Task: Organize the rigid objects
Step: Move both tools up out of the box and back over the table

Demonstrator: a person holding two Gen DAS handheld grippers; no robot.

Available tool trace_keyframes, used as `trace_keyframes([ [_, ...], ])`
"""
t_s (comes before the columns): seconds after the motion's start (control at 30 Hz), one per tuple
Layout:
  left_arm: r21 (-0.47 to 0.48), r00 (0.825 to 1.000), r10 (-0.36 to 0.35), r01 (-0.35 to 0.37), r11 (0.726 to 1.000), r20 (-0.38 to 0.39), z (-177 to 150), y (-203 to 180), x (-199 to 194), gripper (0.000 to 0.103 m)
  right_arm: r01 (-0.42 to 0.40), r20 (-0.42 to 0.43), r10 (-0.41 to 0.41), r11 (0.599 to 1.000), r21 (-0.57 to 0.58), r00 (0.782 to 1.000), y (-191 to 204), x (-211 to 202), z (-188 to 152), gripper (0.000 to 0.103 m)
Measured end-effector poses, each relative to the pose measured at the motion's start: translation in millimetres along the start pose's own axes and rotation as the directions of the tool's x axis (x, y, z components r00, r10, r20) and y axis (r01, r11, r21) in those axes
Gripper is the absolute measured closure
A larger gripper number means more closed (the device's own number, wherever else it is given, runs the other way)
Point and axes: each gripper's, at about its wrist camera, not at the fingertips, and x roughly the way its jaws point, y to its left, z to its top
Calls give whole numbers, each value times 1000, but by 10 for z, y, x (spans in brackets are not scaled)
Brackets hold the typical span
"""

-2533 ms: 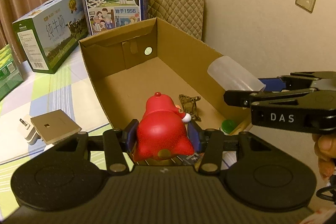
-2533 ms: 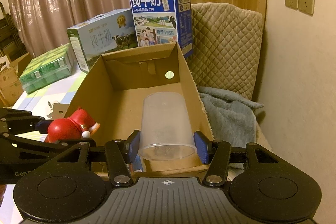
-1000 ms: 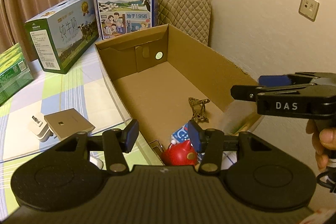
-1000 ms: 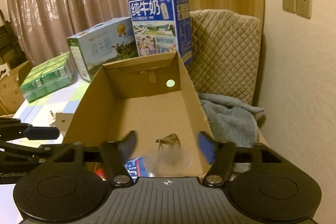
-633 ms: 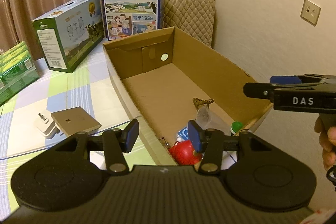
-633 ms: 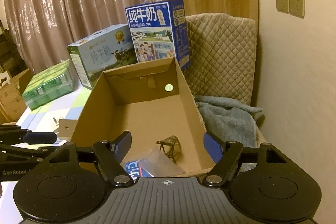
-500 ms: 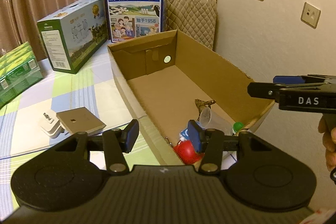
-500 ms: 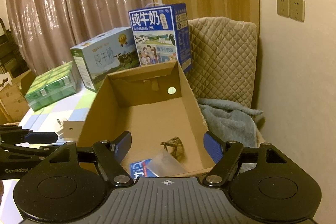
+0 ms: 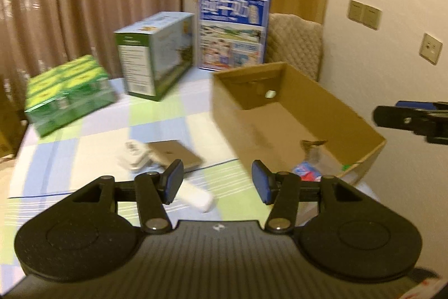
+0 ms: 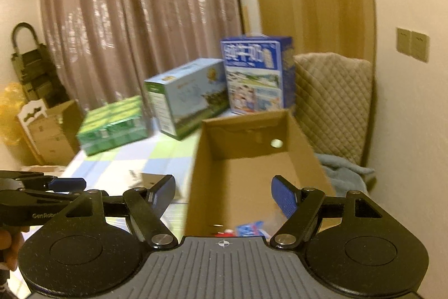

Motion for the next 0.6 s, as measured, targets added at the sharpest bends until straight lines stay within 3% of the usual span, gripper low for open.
trace_keyframes([
  [0.3,-61,992,128,-128,990,-7,-245,800,-293,43,-96,-16,96,993,-61,995,713,151,-168,30],
  [0.6,-101,983,179,-183,978,-47,-612,1248,-155,30,-145,-99,136,985,-94,986,1093,665,-531,30],
])
